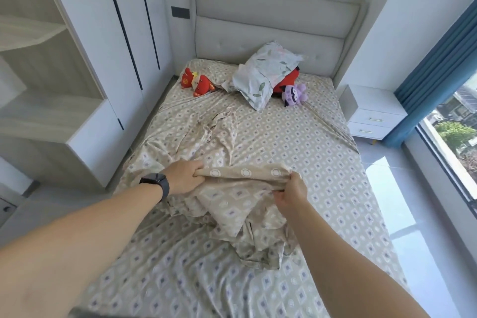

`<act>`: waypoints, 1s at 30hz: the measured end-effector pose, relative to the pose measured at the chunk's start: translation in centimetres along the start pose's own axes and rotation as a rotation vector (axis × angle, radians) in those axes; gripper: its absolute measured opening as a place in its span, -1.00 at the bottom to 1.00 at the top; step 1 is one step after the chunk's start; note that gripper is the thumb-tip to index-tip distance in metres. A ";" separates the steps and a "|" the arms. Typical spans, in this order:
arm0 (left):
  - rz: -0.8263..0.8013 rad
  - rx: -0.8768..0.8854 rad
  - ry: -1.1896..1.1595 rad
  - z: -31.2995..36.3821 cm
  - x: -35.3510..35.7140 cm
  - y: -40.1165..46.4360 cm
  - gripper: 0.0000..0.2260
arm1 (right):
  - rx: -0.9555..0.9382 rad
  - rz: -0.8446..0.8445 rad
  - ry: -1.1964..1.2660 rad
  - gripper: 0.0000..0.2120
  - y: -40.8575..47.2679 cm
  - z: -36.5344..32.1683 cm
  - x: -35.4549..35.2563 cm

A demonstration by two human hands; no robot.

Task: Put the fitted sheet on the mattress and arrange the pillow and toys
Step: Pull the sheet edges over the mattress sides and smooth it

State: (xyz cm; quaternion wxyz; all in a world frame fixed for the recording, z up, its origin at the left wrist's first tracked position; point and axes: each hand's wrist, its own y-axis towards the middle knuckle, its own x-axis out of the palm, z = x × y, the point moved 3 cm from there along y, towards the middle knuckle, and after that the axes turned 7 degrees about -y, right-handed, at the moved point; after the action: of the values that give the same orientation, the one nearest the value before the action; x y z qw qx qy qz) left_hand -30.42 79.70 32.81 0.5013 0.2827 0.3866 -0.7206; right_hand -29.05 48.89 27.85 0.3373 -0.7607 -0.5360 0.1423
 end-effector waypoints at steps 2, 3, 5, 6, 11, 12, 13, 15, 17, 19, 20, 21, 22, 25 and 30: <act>-0.184 -0.059 0.014 -1.8 3.2 -0.5 -0.83 | 0.105 0.058 -0.178 -0.14 2.9 4.1 -2.1; -0.238 -0.093 0.005 -2.7 4.7 -0.6 -0.81 | 0.136 0.068 -0.206 -0.28 2.4 5.2 -2.3; -0.289 -0.157 -0.018 -3.9 7.1 -0.5 -0.69 | 0.142 0.092 -0.222 -0.70 -0.7 4.9 -0.7; -0.302 -0.175 -0.021 -4.1 8.0 -0.4 -0.67 | 0.145 0.048 -0.244 -0.73 -0.6 5.0 0.2; -0.291 -0.189 -0.130 -3.3 11.2 -0.5 -0.71 | 0.221 -0.191 -0.442 -0.61 -1.5 7.6 3.6; -0.295 -0.195 -0.131 -3.1 11.6 -0.5 -0.71 | 0.277 -0.221 -0.497 -0.61 -1.9 8.8 3.7; -0.300 -0.198 -0.120 -2.9 11.9 -0.5 -0.69 | 0.338 -0.241 -0.516 -0.64 -2.4 9.8 3.9; -0.319 -0.196 -0.097 -2.9 12.1 -0.2 -0.61 | 0.402 -0.255 -0.533 -0.78 -2.4 11.7 4.4; -0.335 -0.200 -0.087 -3.1 11.5 0.3 -0.58 | 0.405 -0.227 -0.598 -0.83 -2.2 12.6 5.0; -0.325 -0.195 -0.097 -3.1 10.4 0.9 -0.59 | 0.367 -0.208 -0.596 -0.81 -1.9 12.3 6.0; -0.320 -0.183 -0.121 -3.1 9.9 1.1 -0.62 | 0.330 -0.185 -0.566 -0.77 -1.6 11.9 6.2; -0.325 -0.168 -0.147 -3.1 9.4 1.4 -0.67 | 0.286 -0.137 -0.533 -0.71 -1.5 11.3 6.2; -0.339 -0.164 -0.170 -3.3 9.1 1.5 -0.72 | 0.234 -0.090 -0.488 -0.66 -1.0 10.8 6.1; -0.466 -0.221 -0.139 -5.4 9.0 1.2 -0.71 | 0.128 0.059 -0.416 -0.57 1.2 10.3 4.1; -0.645 -0.380 -0.009 -7.4 10.2 1.2 -0.71 | 0.155 0.100 -0.294 -0.62 0.7 9.5 3.5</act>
State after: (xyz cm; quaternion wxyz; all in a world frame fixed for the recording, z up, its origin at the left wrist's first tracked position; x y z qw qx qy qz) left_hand -32.57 80.56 20.33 0.2936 0.0449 0.5806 -0.7581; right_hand -32.68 55.34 20.97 0.3055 -0.7291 -0.5286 0.3093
